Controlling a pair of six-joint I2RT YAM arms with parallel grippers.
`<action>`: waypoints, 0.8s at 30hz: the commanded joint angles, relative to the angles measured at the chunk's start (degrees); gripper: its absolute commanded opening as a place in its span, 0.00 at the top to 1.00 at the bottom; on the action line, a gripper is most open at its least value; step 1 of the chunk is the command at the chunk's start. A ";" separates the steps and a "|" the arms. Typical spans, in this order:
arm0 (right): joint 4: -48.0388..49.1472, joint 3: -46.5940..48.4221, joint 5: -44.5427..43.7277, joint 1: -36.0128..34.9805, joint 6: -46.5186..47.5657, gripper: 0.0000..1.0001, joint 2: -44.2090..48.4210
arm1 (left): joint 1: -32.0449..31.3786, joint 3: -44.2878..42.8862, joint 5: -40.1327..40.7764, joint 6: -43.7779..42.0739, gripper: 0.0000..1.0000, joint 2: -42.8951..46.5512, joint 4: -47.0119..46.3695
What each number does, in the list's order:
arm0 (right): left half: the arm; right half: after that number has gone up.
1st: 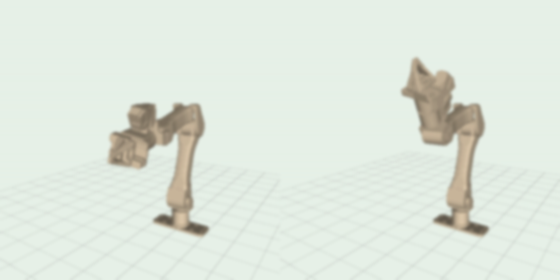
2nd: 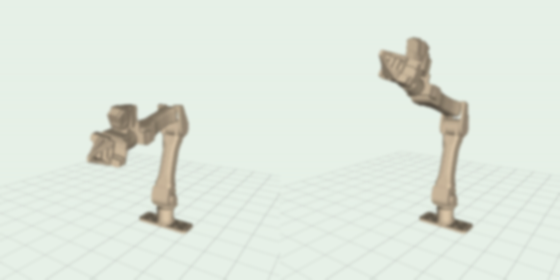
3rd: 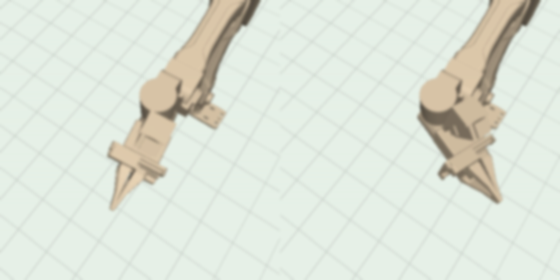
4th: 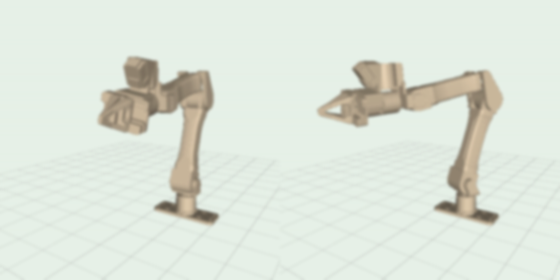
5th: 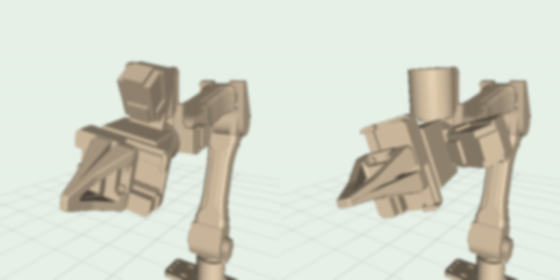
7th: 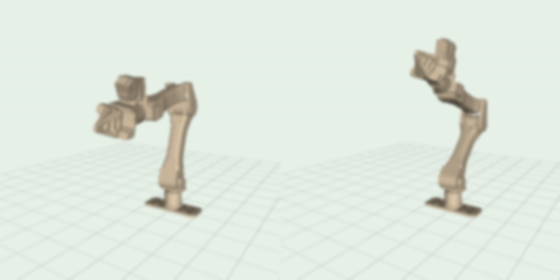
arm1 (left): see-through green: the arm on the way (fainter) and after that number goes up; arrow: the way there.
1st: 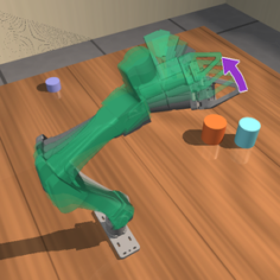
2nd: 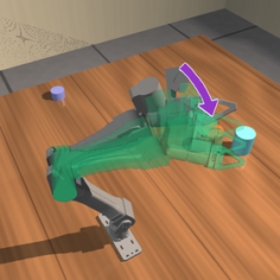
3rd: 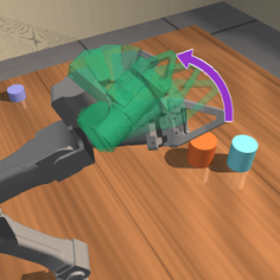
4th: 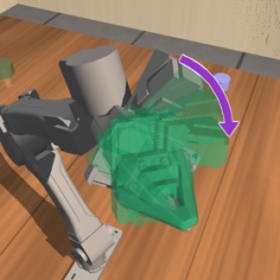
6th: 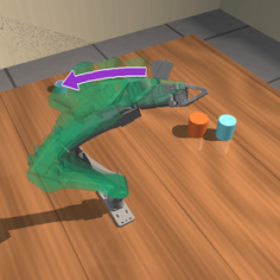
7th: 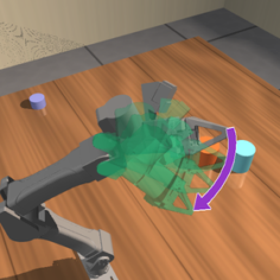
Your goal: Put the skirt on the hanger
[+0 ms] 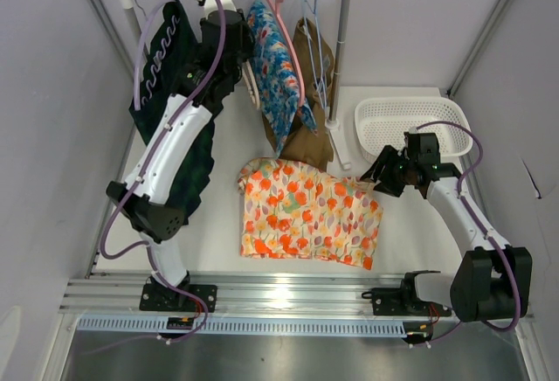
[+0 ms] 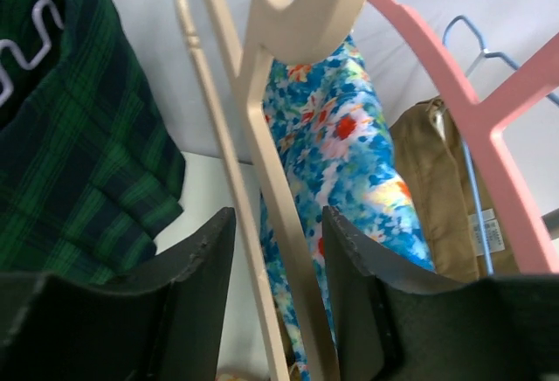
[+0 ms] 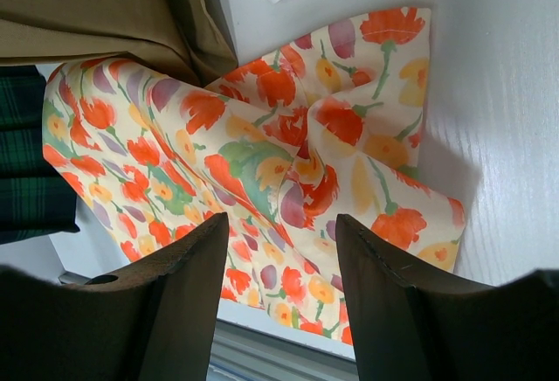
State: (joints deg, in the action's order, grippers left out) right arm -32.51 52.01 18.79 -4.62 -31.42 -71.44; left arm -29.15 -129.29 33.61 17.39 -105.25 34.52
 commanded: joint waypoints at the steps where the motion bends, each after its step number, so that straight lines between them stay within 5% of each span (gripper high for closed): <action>1: 0.61 1.25 0.90 0.23 0.75 0.42 1.74 | -0.30 0.71 2.25 -2.62 0.52 4.35 -0.77; 18: 0.35 1.25 0.90 0.40 1.36 0.42 1.92 | 0.93 -2.98 1.20 -8.77 0.74 1.46 0.63; 24: 0.43 1.34 0.99 0.49 1.45 0.42 1.83 | 1.46 -3.94 0.32 -10.70 0.97 1.89 -1.03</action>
State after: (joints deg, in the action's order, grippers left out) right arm -32.49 52.01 18.96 -4.47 -31.20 -70.96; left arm -28.25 -130.13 34.30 9.43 -103.88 35.18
